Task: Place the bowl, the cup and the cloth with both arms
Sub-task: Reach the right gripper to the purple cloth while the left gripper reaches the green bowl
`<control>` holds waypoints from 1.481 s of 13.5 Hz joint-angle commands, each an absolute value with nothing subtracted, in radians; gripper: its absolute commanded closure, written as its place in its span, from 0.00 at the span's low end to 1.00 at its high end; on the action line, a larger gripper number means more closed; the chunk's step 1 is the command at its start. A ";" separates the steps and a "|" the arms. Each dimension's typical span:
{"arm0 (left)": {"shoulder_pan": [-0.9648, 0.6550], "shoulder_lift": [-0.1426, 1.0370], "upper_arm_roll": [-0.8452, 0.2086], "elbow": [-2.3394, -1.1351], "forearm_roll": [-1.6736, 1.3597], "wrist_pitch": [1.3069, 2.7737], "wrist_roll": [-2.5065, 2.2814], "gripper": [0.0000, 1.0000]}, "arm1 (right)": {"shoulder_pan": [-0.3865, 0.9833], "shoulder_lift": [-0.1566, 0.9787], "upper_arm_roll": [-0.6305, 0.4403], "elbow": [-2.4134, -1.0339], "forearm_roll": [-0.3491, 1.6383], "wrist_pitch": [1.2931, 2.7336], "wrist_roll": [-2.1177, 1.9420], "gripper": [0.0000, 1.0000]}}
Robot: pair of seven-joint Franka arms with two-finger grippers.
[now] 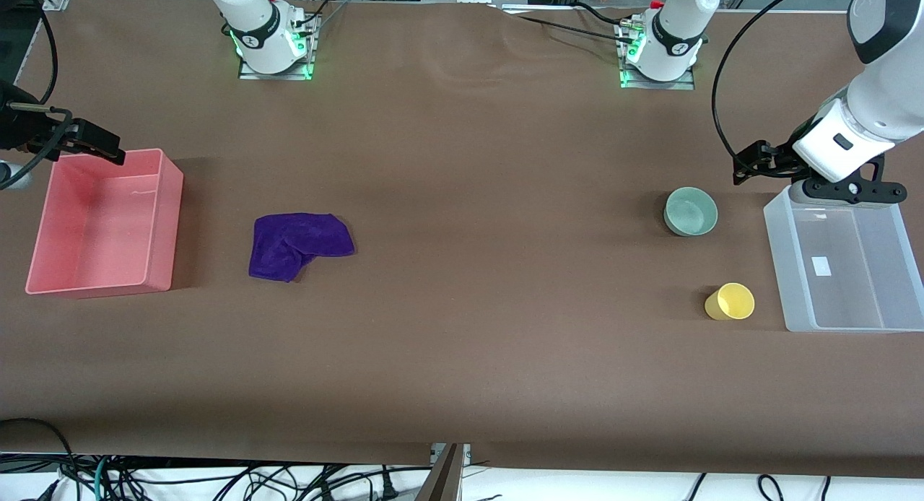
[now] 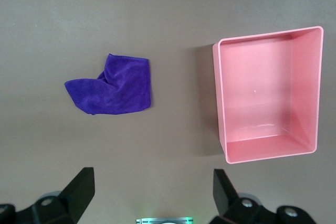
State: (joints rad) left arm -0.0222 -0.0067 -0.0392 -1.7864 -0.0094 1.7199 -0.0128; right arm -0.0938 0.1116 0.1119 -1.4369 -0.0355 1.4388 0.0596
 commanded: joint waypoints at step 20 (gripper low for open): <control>-0.002 0.070 -0.037 -1.786 -0.012 1.606 -0.003 0.00 | -0.098 0.129 0.104 -1.420 -0.028 1.434 0.051 0.00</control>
